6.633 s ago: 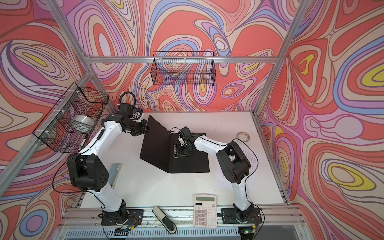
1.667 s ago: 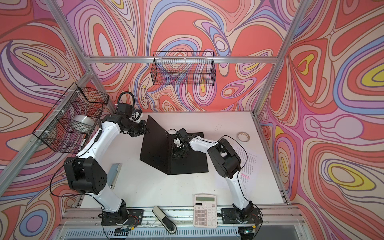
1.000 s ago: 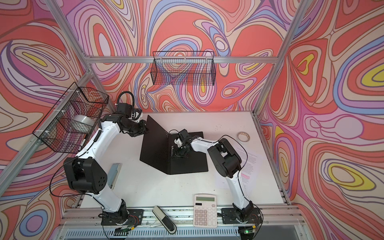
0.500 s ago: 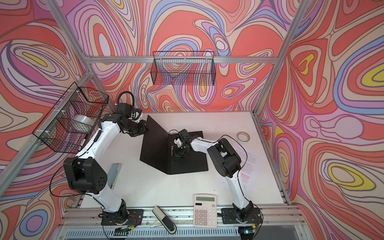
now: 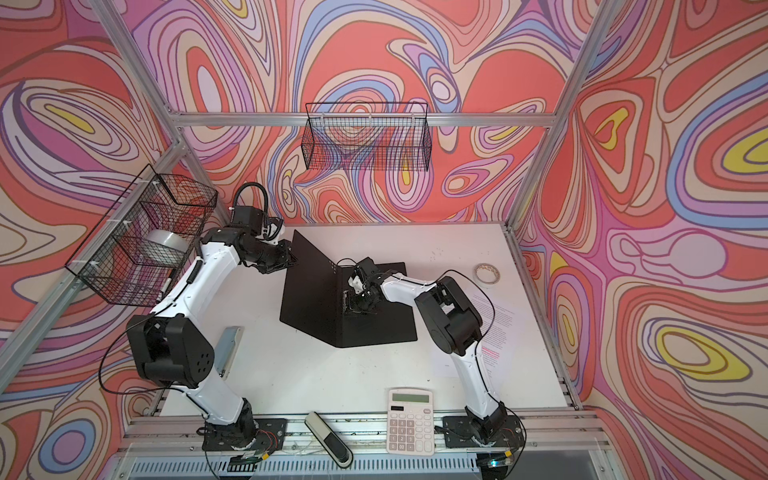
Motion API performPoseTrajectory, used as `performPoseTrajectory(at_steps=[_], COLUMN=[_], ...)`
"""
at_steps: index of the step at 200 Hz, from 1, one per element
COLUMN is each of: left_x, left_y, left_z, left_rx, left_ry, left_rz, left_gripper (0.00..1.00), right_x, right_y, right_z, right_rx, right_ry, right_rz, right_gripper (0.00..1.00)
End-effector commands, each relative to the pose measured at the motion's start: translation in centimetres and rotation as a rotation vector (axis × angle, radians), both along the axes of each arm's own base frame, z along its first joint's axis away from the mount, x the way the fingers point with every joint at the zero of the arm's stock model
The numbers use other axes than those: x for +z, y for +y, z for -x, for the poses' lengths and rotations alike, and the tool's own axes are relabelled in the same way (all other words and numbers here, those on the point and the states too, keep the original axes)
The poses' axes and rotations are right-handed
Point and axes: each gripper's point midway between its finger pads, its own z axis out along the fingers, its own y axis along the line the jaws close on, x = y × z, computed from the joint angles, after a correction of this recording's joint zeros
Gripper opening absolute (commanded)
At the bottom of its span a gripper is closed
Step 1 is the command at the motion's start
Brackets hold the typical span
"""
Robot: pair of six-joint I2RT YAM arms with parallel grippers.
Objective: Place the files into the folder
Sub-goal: 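Pinch the metal clip's lever with the right gripper, then pull the clip lever up to open the clip with the right gripper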
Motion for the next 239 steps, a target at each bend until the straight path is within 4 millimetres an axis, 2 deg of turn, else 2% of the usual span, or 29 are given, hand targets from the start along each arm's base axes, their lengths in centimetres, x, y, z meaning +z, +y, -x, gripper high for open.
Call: performPoseTrajectory(at_steps=[1, 73, 131, 158, 175, 239], left_x=[3.3, 3.2, 3.0, 2.7, 2.5, 2.0], left_y=[0.6, 0.5, 0.3, 0.1, 0.1, 0.0], left_z=[-0.2, -0.1, -0.1, -0.2, -0.1, -0.4], left_rx=[-0.003, -0.010, -0.016, -0.017, -0.016, -0.014], left_ry=[-0.096, -0.090, -0.080, -0.070, -0.065, -0.061], left_rz=[0.003, 0.004, 0.020, 0.030, 0.033, 0.036], left_gripper=[0.00, 0.00, 0.00, 0.00, 0.00, 0.00], right_x=[-3.2, -0.9, 2.4, 3.3, 3.7, 5.7], right_y=[-3.9, -3.5, -1.8, -1.3, -1.1, -0.1], right_z=[0.6, -0.2, -1.1, -1.5, -1.7, -2.6], right_rx=[-0.053, -0.053, -0.041, -0.038, -0.038, -0.037], right_ry=[0.037, 0.001, -0.034, -0.043, -0.049, -0.076], right_rz=[0.198, 0.175, 0.092, 0.070, 0.058, 0.013], right_gripper=[0.00, 0.00, 0.00, 0.00, 0.07, 0.20])
